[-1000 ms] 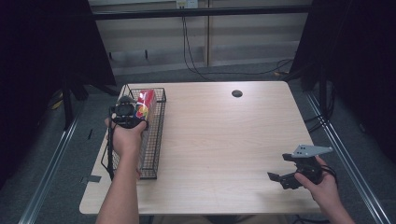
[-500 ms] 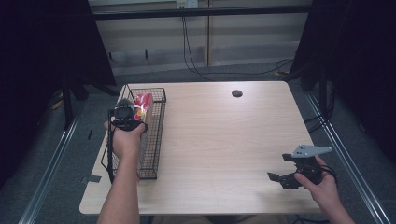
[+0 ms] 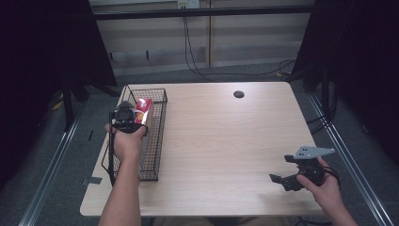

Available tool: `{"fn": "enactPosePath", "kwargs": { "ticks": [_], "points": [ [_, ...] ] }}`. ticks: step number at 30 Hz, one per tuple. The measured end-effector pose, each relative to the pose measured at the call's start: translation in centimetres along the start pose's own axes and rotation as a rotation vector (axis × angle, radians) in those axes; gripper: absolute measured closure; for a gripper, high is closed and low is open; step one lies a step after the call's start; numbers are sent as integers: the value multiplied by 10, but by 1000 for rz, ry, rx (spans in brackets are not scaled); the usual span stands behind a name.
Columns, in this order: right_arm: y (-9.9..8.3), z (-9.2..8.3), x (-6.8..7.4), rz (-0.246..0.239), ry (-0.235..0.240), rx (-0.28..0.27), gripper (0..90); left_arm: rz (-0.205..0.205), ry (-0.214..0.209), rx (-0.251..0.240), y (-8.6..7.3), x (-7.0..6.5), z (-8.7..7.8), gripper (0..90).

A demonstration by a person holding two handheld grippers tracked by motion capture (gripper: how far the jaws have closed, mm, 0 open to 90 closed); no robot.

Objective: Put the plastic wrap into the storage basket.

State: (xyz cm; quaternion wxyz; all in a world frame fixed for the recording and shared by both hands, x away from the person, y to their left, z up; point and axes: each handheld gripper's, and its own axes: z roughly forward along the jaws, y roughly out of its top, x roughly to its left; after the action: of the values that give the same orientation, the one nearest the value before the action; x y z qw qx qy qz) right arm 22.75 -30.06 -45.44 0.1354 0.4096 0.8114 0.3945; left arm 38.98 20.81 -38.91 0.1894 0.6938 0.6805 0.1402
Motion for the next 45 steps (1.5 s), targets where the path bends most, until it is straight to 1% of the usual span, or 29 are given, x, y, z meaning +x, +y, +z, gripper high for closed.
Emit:
{"fn": "enactPosePath", "kwargs": {
  "ticks": [12,16,19,23,24,27,31,33,36,39,40,45],
  "points": [
    [0,0,0,-1,1,4,37,-9,-4,27,0,2,5,424],
    [0,0,0,-1,1,4,37,-2,3,32,1,2,6,423],
    [-1,1,0,-2,0,3,37,-9,0,39,1,2,6,422],
    [-1,1,0,0,1,4,37,-2,1,48,2,3,7,421],
    [-1,1,0,-2,1,3,37,-10,-1,51,2,3,7,421],
    [-1,1,0,0,1,5,37,-15,0,53,2,3,8,420],
    [-1,1,0,-2,1,6,37,-5,-2,63,2,3,9,419],
    [-1,2,0,-1,2,6,37,-1,5,66,3,3,10,418],
    [0,2,0,-1,2,6,37,-5,1,74,3,3,11,417],
    [-1,1,0,-2,2,6,37,-6,6,79,3,1,12,416],
    [-1,1,0,-2,2,6,37,3,5,81,3,2,12,415],
    [-1,1,0,-1,3,5,37,5,5,91,4,1,13,415]
  ]
}}
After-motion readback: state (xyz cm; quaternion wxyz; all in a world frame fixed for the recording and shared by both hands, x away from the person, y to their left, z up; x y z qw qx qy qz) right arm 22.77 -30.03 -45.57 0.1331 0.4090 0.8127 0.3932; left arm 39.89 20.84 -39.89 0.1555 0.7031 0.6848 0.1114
